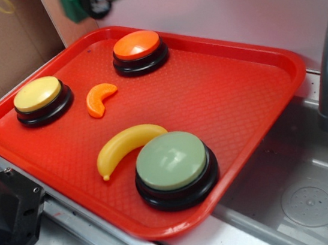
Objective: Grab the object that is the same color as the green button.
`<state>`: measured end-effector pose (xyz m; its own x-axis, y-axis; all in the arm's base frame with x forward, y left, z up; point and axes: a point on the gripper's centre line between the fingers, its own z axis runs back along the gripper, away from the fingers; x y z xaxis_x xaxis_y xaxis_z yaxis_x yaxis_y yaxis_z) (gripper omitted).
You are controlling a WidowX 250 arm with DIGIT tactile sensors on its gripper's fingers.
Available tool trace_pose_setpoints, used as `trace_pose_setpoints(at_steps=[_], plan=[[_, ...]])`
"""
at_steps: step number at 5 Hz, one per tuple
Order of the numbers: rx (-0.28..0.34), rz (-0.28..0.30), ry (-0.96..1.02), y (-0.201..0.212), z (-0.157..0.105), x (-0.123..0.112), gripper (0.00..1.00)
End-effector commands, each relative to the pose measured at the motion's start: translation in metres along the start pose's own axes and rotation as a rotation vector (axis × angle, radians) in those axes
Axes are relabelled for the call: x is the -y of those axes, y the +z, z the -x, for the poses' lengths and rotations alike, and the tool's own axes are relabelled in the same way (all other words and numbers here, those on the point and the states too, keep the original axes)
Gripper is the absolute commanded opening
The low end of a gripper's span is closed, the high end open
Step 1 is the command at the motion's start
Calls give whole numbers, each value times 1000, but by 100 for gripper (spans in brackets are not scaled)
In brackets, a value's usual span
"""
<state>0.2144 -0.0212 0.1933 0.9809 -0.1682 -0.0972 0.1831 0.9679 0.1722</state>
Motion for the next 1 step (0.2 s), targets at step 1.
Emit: trace_pose_setpoints(at_steps=[1], plan=[[76, 12, 225, 19, 14, 25, 0]])
